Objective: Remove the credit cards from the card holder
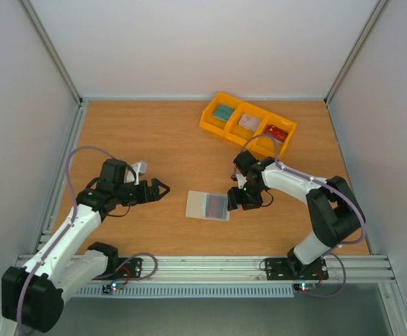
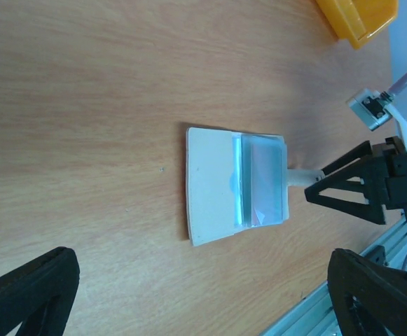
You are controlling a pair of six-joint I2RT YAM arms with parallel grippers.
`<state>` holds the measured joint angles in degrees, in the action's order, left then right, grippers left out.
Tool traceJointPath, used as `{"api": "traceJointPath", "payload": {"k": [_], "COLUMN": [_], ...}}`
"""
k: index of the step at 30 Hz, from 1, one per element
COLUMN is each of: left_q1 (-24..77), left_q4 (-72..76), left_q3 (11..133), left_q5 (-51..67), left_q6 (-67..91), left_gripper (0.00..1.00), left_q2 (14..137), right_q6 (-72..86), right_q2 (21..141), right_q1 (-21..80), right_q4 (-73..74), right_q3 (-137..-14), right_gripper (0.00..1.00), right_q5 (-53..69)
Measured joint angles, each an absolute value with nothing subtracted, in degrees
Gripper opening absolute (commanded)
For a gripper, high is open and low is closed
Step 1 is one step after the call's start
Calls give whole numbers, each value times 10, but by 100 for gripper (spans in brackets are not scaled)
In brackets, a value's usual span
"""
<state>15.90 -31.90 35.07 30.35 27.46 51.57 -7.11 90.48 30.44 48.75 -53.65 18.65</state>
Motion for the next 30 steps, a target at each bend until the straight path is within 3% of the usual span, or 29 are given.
{"api": "traceJointPath", "payload": {"k": [8,12,20,22,26,30], "left_q1": [182,216,237,245,251,256], "left_q4": [-284,-244,-169,-143,-116,-86], "left_q3": [344,343,399,413,416,405], "left_q5": [327,340,381,395,405,411], "left_q6": [339,372,410,415,416,432], "left_gripper": [90,90,75,69,47,36], "left_q2": [582,686,896,922,941,950], "right_q6": [-70,-71,-79,-82,-82,-82], "right_q2": [959,959,961,966,979,990], "right_q1": [304,304,304,304,301,294], "right_q4": [426,406,360,348,323,311], "right_q3": [-537,-532,-516,-514,-513,-513], "right_gripper": [52,50,49,49,49,49], "right_q5": [209,217,273,291,335,368]}}
